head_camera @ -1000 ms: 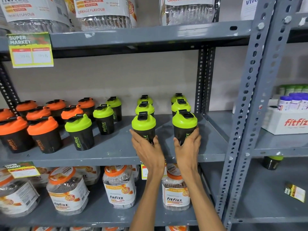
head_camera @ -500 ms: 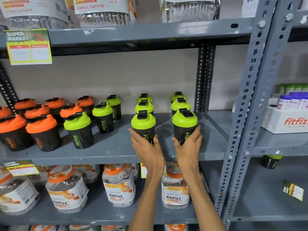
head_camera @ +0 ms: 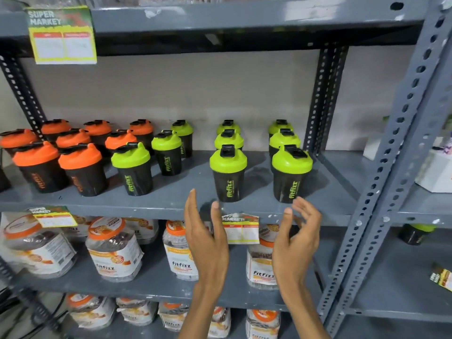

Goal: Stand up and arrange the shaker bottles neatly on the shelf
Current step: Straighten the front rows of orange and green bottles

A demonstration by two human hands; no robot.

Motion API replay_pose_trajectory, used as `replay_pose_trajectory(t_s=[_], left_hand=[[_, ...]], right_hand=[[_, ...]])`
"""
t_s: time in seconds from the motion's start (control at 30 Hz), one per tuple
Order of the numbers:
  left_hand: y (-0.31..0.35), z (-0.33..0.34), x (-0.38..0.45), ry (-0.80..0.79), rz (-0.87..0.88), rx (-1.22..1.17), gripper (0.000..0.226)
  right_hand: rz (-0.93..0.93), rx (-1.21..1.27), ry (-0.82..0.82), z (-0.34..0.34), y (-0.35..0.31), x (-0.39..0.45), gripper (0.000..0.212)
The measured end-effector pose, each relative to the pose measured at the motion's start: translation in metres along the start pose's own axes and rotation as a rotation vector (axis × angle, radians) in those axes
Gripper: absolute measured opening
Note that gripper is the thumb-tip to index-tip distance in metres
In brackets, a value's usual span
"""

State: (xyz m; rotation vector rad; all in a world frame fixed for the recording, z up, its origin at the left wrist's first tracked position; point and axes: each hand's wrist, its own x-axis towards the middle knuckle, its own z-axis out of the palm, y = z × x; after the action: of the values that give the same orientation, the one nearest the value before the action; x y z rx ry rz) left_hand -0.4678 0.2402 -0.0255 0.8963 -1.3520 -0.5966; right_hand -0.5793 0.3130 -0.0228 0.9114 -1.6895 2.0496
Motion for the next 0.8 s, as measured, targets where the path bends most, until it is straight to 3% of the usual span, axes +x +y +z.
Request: replay_pose_trajectory(t_s=[0.13,0.3,0.6,0.8], left_hand=[[-0.023,-0.046,0.018,0.102,0.069,0.044,0.052],[-0.058,-0.111,0.082,0.200,0.150,0.113,0.058],[-0.118,-0.181,0.196,0.097,-0.006,0.222,0.081],[-0.128,-0.191,0.235,-0.032,-0.130,0.242,0.096]], right_hand=[[-0.029,0.015,-0.082,0.032,-0.027,-0.044,0.020],[-0.142,-0.012,-0.178,0.101,-0.074,-0.082,0.019],[0.085,-0.178,-0.388,0.247,-0.135,-0.124,0.073],[0.243,-0.219,-0.346,0.316,-0.147,-0.142,0.095]])
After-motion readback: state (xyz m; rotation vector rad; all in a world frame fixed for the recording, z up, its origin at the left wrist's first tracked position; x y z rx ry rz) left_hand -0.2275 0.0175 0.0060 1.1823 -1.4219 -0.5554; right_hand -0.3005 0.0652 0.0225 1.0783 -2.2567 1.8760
